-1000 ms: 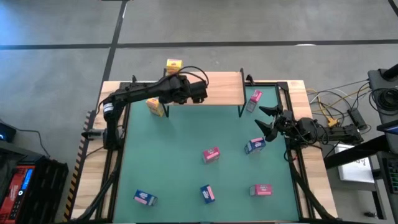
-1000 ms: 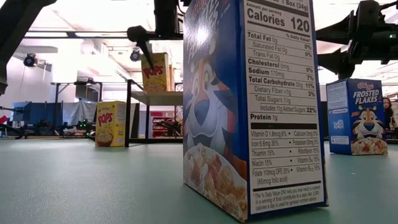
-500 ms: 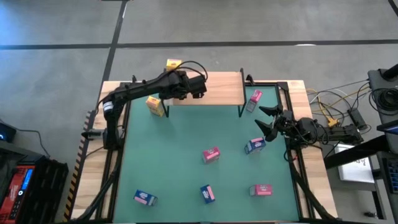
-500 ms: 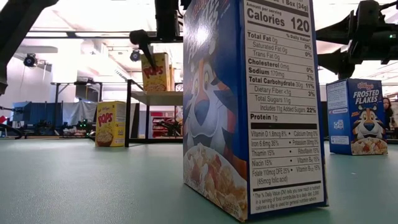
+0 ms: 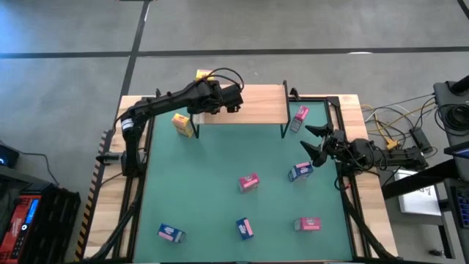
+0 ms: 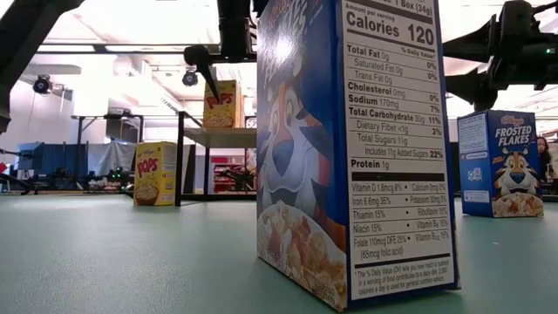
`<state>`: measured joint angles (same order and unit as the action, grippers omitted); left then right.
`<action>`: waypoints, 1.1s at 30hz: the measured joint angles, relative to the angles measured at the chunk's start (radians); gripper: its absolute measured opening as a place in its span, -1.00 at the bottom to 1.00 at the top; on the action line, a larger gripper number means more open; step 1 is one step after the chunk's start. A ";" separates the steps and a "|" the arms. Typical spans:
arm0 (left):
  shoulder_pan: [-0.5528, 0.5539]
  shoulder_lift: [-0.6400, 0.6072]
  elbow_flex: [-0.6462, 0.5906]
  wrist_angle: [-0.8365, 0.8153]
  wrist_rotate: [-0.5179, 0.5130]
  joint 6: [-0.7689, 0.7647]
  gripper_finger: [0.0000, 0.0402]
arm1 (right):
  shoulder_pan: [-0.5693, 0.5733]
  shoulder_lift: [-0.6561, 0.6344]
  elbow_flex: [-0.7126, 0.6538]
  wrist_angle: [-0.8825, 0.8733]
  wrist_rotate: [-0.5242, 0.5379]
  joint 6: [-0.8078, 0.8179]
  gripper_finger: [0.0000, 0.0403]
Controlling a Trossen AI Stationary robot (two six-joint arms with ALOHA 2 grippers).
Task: Stack cereal on shelf
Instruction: Put the bottom yellow cereal box on the shelf
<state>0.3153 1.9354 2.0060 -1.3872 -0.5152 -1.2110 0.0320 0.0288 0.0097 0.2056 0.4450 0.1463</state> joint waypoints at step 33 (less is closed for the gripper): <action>0.014 0.002 -0.191 0.192 -0.027 -0.018 0.98 | 0.000 0.000 0.000 0.000 0.000 0.000 0.90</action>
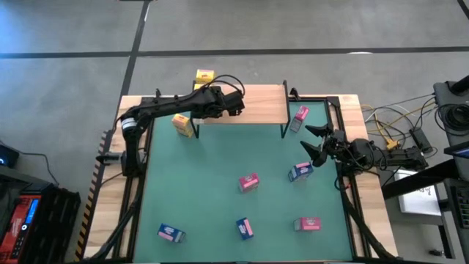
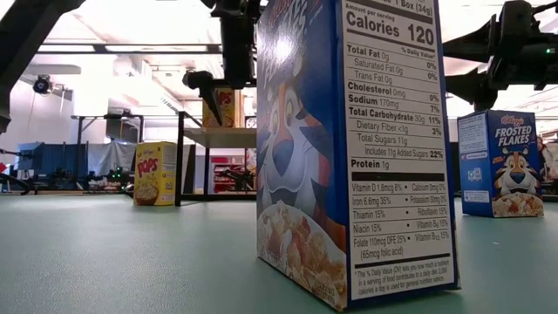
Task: Stack cereal on shelf
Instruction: Put the bottom yellow cereal box on the shelf
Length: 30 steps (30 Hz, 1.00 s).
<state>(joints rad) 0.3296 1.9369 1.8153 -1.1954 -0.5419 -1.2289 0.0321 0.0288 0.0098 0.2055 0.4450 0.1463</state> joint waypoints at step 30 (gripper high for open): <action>0.056 0.000 0.000 0.007 0.025 0.005 0.98 | 0.000 0.000 0.000 0.000 0.000 0.000 0.90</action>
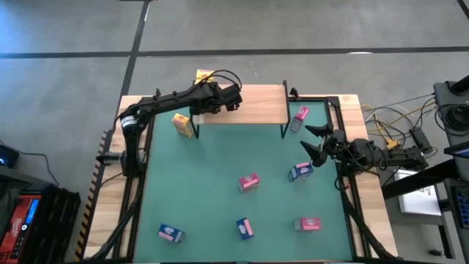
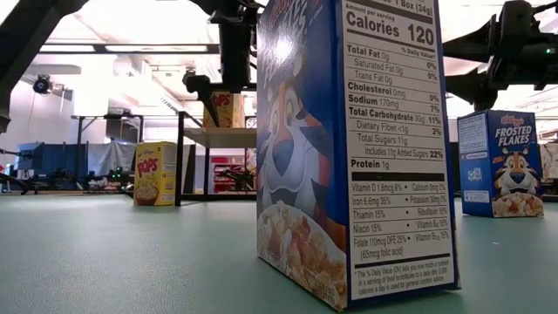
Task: Stack cereal on shelf
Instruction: Put the bottom yellow cereal box on the shelf, then put the middle left purple cereal box on the shelf
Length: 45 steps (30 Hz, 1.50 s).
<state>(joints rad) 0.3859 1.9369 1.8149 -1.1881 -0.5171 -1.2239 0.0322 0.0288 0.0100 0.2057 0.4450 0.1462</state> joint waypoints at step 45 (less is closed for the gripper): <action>-0.046 -0.022 0.031 -0.125 0.043 -0.090 0.98 | 0.000 0.000 0.000 0.000 0.000 0.000 0.90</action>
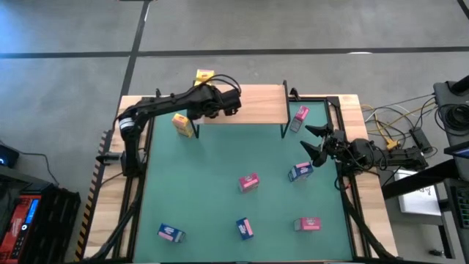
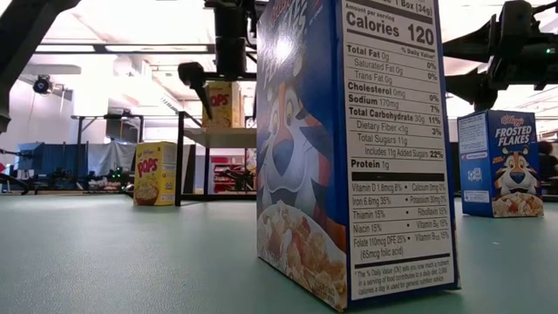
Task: Stack cereal on shelf
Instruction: Put the middle left purple cereal box on the shelf
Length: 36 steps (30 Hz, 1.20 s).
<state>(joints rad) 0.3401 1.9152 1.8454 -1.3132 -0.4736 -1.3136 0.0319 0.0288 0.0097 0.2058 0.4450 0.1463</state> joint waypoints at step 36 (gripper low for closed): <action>-0.486 -0.099 -0.173 -0.232 -0.007 -0.379 0.98 | 0.000 0.000 0.000 0.000 0.000 0.000 0.90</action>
<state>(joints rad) -0.1458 1.8164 1.6723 -1.5452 -0.4810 -1.6924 0.0320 0.0288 0.0101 0.2057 0.4450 0.1463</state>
